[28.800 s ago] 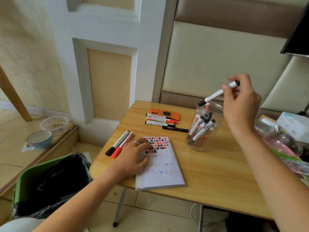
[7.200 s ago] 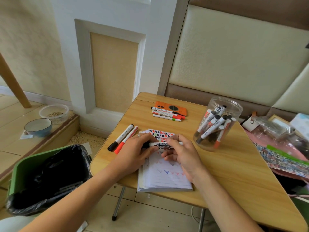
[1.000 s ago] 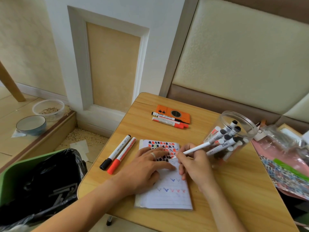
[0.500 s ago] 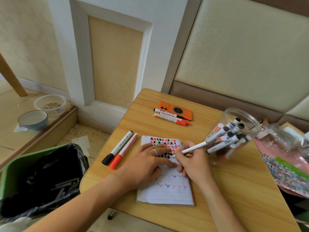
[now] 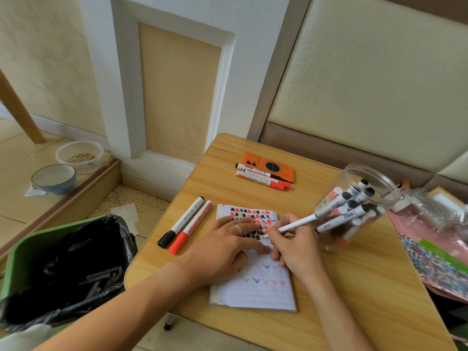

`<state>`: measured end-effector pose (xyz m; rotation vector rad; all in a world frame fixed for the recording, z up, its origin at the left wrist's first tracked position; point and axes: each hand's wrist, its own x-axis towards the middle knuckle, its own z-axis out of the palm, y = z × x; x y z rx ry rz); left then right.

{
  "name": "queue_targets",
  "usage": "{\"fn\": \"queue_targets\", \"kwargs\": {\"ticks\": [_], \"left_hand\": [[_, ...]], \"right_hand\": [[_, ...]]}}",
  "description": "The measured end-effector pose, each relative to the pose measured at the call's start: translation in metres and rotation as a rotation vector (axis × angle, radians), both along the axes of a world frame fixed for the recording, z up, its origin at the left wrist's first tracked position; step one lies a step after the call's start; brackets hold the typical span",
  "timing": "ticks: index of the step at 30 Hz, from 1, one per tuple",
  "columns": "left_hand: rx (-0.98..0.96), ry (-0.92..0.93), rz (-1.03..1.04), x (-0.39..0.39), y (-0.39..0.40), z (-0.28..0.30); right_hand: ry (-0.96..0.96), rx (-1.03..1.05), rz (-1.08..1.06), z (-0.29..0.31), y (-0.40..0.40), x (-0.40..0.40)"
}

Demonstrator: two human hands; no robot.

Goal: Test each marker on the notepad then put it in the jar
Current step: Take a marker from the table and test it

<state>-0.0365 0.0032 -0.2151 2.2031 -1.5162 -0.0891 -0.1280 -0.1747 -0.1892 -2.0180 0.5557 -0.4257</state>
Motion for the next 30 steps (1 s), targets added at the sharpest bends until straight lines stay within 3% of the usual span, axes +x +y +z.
{"fn": "queue_targets", "kwargs": {"ticks": [30], "left_hand": [[0.009, 0.023, -0.013, -0.0016, 0.0019, 0.0057]], "right_hand": [[-0.022, 0.026, -0.028, -0.0019, -0.0006, -0.0008]]}}
